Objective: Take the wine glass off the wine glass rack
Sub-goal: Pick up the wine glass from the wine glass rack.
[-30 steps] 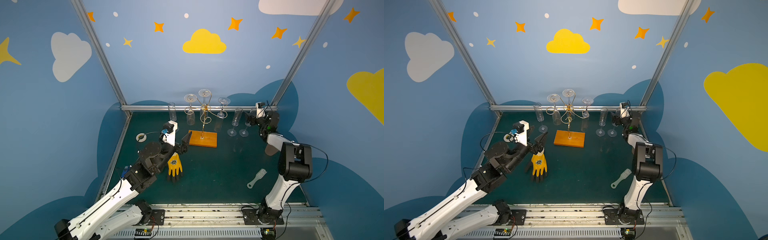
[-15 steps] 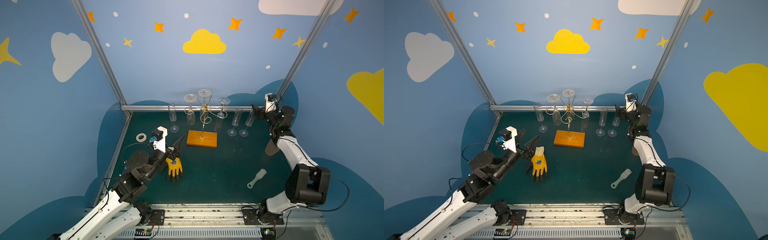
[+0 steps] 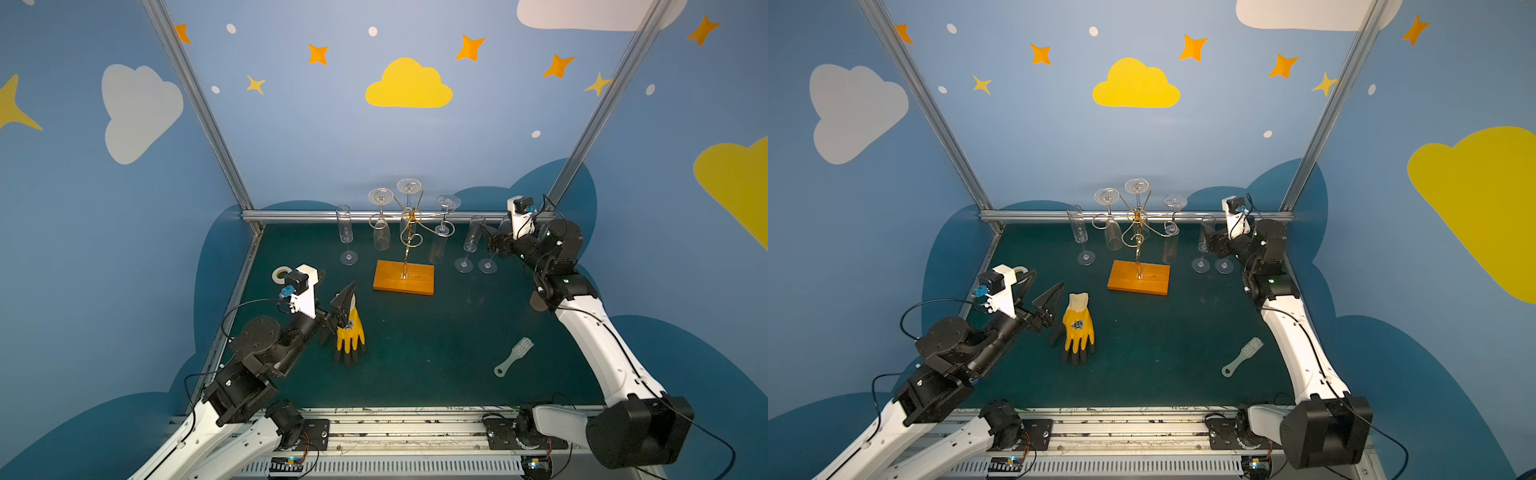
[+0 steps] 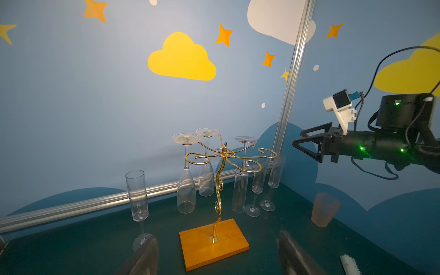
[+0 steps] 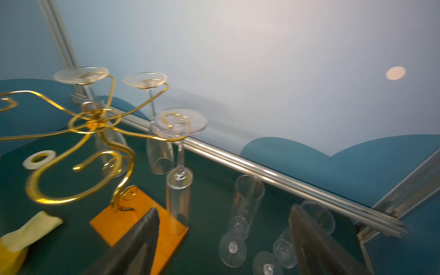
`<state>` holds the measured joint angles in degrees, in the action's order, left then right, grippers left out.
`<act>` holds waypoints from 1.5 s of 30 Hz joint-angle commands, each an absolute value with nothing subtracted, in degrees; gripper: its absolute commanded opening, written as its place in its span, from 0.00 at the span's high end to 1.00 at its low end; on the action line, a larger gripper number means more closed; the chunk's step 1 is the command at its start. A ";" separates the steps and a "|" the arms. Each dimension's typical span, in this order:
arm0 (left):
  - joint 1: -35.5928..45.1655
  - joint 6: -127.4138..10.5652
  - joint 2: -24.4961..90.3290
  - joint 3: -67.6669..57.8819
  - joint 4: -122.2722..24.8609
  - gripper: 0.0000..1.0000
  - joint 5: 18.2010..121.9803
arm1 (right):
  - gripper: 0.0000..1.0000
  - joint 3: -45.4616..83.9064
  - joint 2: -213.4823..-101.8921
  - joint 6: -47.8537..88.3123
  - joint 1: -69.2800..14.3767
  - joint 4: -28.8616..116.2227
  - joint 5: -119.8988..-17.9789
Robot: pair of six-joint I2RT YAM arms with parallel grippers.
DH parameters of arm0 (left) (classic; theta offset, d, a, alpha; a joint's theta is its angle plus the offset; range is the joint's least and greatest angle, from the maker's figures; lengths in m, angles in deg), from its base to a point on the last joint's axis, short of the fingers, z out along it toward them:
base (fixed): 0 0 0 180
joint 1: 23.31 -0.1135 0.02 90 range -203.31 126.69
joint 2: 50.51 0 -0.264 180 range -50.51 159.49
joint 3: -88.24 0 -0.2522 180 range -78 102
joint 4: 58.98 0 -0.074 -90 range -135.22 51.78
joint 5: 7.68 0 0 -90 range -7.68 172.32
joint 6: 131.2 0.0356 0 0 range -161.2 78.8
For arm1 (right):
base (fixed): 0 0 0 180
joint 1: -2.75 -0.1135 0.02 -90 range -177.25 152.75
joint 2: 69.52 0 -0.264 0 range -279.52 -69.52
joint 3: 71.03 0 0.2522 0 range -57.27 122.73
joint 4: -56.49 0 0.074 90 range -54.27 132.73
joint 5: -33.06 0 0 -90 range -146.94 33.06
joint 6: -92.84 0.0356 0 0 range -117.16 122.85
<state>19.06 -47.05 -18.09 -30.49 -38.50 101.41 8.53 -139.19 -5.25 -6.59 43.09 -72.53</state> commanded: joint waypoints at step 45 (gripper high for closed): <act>-17.26 -95.93 40.66 12.93 -38.69 0.27 50.00 | 0.21 -3.38 -123.62 12.45 -12.19 26.70 -72.85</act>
